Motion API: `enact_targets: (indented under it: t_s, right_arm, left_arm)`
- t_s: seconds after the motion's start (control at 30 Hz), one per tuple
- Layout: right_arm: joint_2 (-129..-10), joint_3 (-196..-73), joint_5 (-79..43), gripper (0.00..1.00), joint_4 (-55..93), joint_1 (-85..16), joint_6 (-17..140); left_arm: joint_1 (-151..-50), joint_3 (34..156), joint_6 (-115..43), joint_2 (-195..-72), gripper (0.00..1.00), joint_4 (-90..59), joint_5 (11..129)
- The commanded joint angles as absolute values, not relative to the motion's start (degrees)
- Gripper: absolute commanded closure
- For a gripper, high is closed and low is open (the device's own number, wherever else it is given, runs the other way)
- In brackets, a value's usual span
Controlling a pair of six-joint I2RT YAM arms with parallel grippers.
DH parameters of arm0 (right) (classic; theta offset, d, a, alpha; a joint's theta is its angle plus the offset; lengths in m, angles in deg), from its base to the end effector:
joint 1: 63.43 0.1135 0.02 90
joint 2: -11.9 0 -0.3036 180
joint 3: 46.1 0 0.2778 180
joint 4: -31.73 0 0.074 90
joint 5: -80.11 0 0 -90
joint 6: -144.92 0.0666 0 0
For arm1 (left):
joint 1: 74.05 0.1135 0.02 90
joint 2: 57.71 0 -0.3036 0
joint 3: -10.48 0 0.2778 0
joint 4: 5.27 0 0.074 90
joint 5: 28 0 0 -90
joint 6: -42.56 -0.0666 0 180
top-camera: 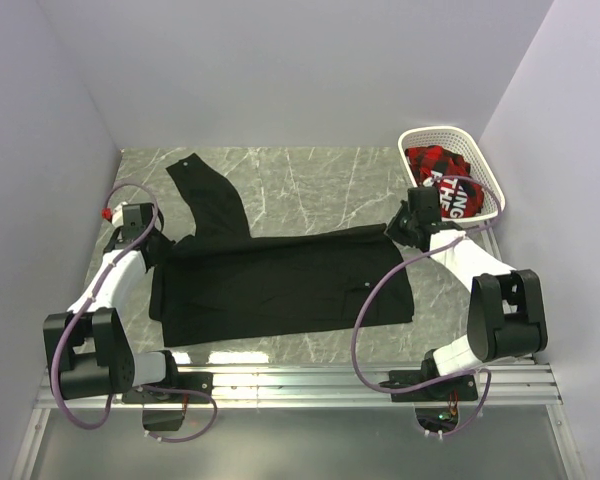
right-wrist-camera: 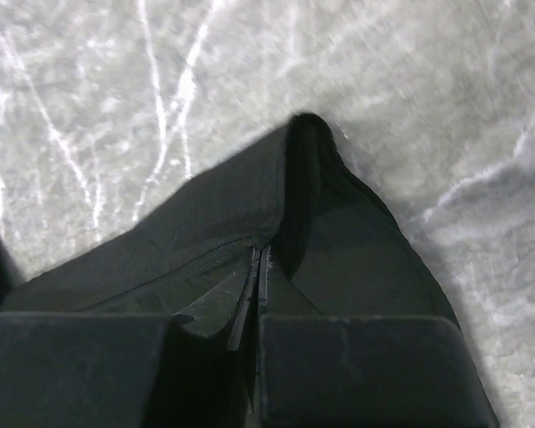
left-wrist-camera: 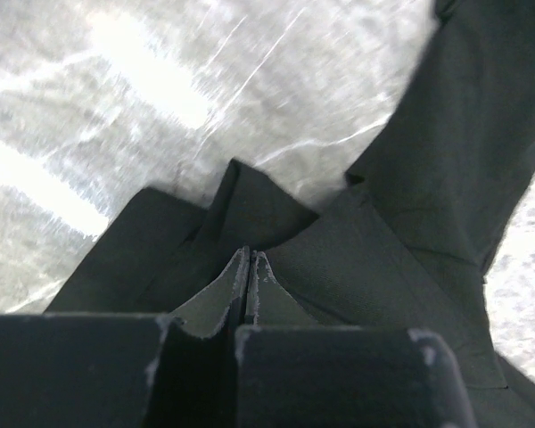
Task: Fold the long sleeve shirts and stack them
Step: Fold the shirt
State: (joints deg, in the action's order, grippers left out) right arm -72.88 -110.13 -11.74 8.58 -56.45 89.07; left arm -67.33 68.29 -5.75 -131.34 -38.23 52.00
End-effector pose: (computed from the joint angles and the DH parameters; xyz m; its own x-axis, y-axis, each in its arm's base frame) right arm 0.3506 0.0451 0.2200 -0.6507 0.4856 -0.5837 0.2667 0.8660 0.4230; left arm 0.2903 0.0459 0.2241 -0.4056 -0.7073 -0.5789 -0.6678 0.6618 -0.3407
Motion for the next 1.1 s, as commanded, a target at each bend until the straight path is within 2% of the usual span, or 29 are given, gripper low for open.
enact_targets:
  t_s: [0.0, 0.13, 0.23, 0.27, 0.33, 0.37, 0.43, 0.47, 0.53, 0.57, 0.67, 1.07]
  right_arm:
    - [-71.34, -107.71, -7.17, 1.00, 8.36, -56.93, 90.86]
    - [-70.99, -105.69, -7.25, 0.95, 8.10, -56.93, 92.27]
    - [-70.72, -104.37, -7.25, 0.85, 7.57, -57.02, 92.71]
    - [-70.55, -103.93, -7.17, 0.78, 7.39, -56.93, 92.80]
    - [-69.94, -103.84, -5.33, 0.71, 5.99, -56.93, 92.89]
    - [-68.71, -103.58, -5.06, 0.64, 5.90, -56.67, 92.62]
    - [-66.87, -103.49, -4.10, 0.57, 6.16, -56.32, 91.92]
    - [-64.85, -103.58, -3.66, 0.55, 6.16, -55.62, 91.74]
    - [-63.17, -104.19, -3.82, 0.50, 6.77, -55.17, 90.87]
    - [-62.21, -105.32, -5.31, 0.49, 7.13, -55.00, 90.34]
    - [-63.33, -109.45, -8.30, 0.48, 8.01, -53.16, 89.11]
    - [-83.89, -128.62, -9.63, 0.49, 1.95, -46.91, 92.35]
  left_arm:
    - [-67.11, 66.29, -3.50, -129.61, 1.00, -39.71, 48.56]
    - [-67.11, 65.93, -2.44, -130.04, 0.99, -41.03, 48.30]
    - [-67.19, 66.11, -1.65, -130.22, 0.96, -42.43, 46.55]
    - [-67.11, 66.28, -1.21, -129.96, 0.90, -42.70, 46.01]
    - [-67.11, 66.55, -1.47, -129.52, 0.84, -42.97, 45.83]
    - [-67.19, 66.81, -1.56, -129.08, 0.78, -43.23, 45.75]
    - [-67.11, 67.16, -1.82, -127.59, 0.68, -43.23, 46.18]
    - [-67.11, 67.34, -2.26, -126.28, 0.58, -43.05, 46.97]
    - [-67.19, 67.60, -2.79, -124.95, 0.46, -42.88, 47.85]
    - [-67.19, 67.69, -3.14, -123.73, 0.36, -42.62, 48.98]
    - [-67.11, 67.86, -3.75, -122.05, 0.25, -41.30, 51.88]
    - [-67.28, 68.75, -6.74, -123.98, 0.25, -38.31, 55.85]
